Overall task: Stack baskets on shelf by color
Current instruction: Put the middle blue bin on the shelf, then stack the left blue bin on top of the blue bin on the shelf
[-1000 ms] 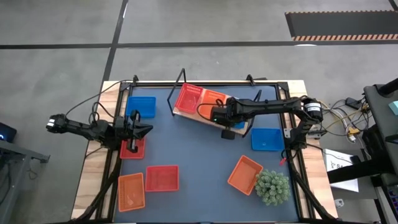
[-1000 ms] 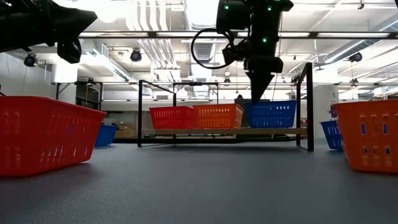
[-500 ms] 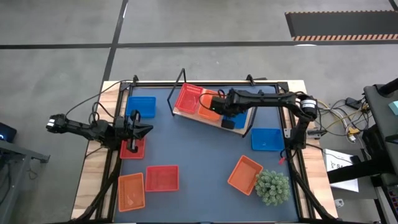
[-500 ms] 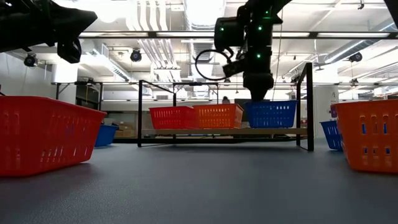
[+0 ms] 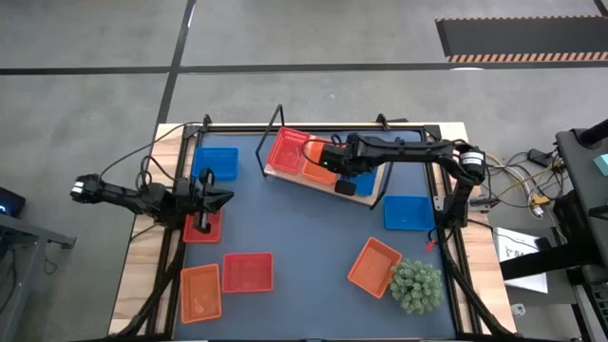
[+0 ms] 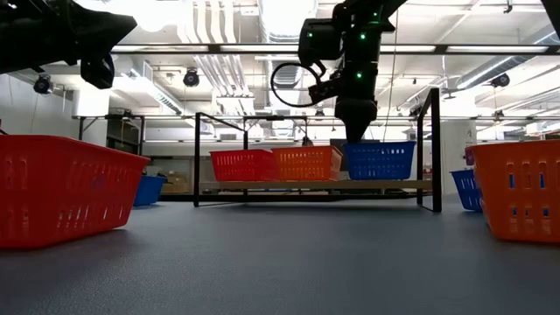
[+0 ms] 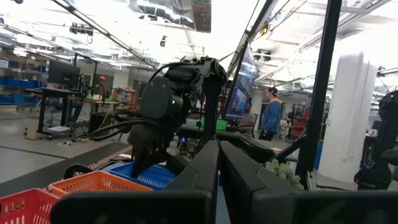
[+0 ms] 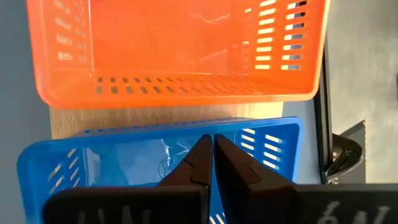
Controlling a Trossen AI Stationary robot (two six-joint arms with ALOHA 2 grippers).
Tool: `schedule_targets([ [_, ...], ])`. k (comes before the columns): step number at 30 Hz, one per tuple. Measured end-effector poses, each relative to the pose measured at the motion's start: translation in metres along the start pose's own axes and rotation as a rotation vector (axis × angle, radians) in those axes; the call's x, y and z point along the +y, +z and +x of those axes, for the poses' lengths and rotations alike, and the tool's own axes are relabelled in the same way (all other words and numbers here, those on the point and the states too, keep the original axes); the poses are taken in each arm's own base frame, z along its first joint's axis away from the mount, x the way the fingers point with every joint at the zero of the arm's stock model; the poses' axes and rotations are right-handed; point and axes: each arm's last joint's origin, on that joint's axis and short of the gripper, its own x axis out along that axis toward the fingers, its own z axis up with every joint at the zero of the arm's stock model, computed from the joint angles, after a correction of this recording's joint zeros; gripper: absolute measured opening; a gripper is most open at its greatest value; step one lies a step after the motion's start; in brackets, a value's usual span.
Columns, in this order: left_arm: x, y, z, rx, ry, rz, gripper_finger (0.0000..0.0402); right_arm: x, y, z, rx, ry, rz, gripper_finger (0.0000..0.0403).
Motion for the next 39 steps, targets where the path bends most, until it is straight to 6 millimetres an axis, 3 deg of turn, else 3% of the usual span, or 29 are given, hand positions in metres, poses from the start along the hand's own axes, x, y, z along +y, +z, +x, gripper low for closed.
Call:
schedule_targets([
  [4,0.000,0.000,0.000,0.001,0.000,0.001,0.0000,-0.002,0.001,-0.015,-0.019,0.000,-0.008,0.0008],
  [7,0.000,0.000,0.000,-0.002,0.000,0.000,0.0000,0.007,0.001,-0.044,-0.130,0.004,-0.026,0.0008],
  [13,0.000,0.004,0.000,-0.038,-0.007,-0.031,0.0000,0.052,-0.022,-0.105,-0.483,0.081,-0.068,0.0008],
  [18,-0.001,0.008,0.002,-0.076,-0.006,-0.061,0.0000,0.087,-0.049,-0.131,-0.804,0.164,-0.140,0.0008],
  [23,-0.002,0.005,0.008,-0.037,0.040,-0.103,0.0000,0.103,-0.073,-0.131,-1.017,0.196,-0.173,0.0008],
  [30,-0.002,0.000,0.022,0.079,0.238,-0.236,0.0000,0.105,-0.094,-0.113,-1.085,0.197,-0.172,0.0008],
  [35,0.001,-0.010,0.028,0.291,0.471,-0.358,0.0000,0.108,-0.105,-0.111,-1.159,0.191,-0.211,0.0008],
  [39,0.010,-0.008,0.024,0.561,0.779,-0.445,0.0000,0.106,-0.110,-0.113,-1.176,0.186,-0.224,0.0008],
])
